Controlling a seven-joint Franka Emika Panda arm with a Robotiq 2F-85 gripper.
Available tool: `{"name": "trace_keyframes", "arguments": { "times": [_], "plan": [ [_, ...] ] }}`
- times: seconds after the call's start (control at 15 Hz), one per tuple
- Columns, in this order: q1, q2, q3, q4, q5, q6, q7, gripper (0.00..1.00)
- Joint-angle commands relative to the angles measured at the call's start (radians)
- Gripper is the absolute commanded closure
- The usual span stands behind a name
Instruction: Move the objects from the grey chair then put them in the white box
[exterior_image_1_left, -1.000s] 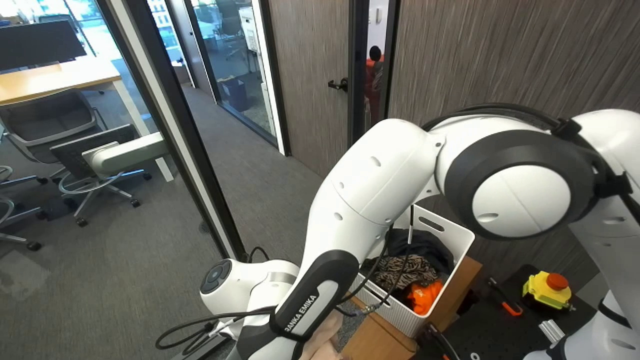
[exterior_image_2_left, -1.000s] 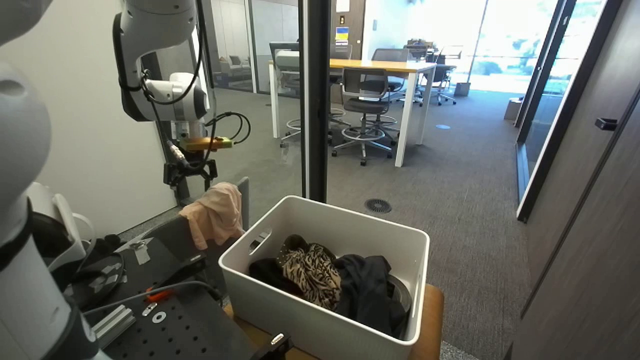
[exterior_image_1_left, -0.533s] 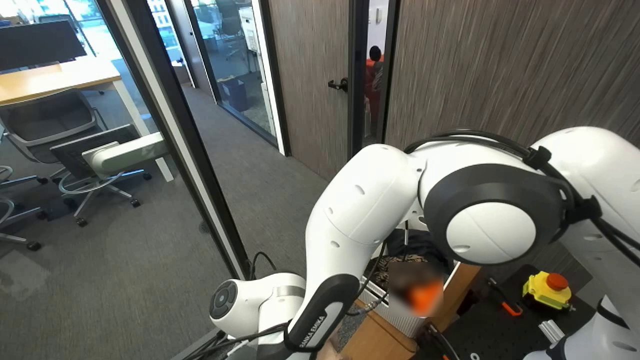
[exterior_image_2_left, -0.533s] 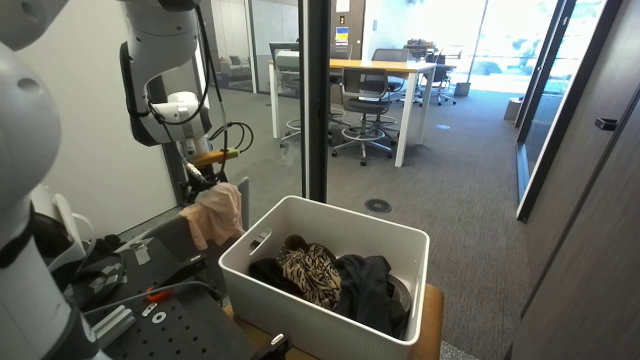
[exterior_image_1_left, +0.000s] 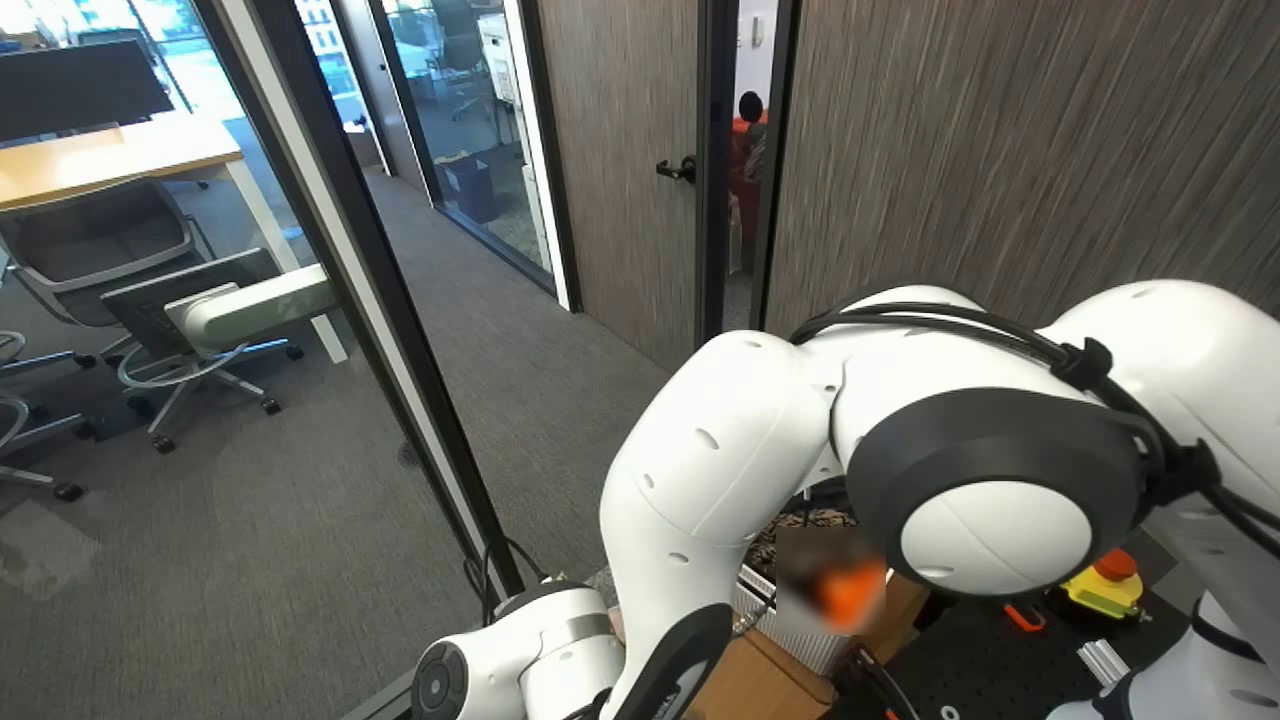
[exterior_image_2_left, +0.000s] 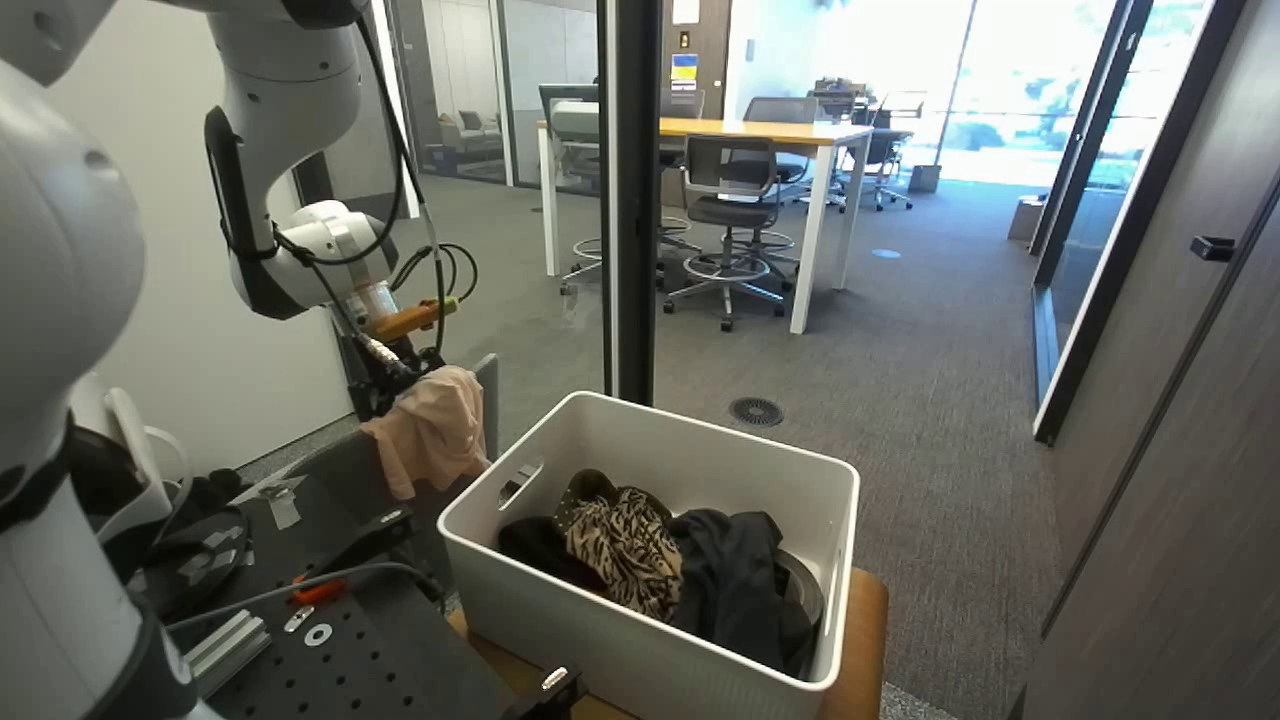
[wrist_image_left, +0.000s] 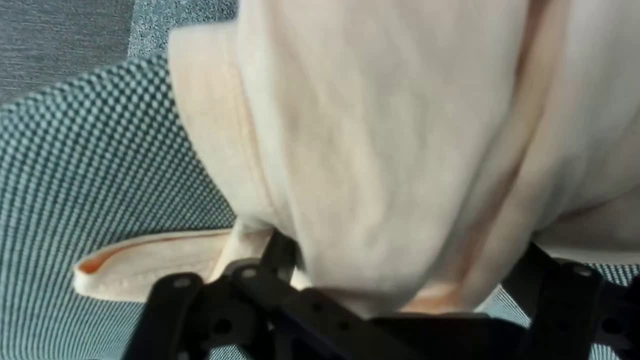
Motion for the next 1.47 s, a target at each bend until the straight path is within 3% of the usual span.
{"name": "trace_keyframes", "arguments": {
  "times": [0.0, 0.33, 0.4, 0.53, 1.0, 1.2, 1.4],
  "plan": [
    [0.014, 0.012, -0.014, 0.005, -0.056, -0.030, 0.027, 0.00],
    [0.012, 0.014, -0.009, 0.005, -0.078, -0.035, 0.029, 0.00],
    [0.012, 0.014, -0.008, 0.004, -0.078, -0.035, 0.029, 0.25],
    [0.011, 0.015, -0.006, 0.005, -0.079, -0.033, 0.027, 0.34],
    [0.009, 0.014, -0.002, 0.005, -0.088, -0.038, 0.019, 0.87],
    [0.008, 0.014, 0.000, 0.007, -0.098, -0.039, 0.018, 0.93],
    [0.007, 0.016, 0.002, 0.007, -0.104, -0.041, 0.016, 0.89]
  ]
}}
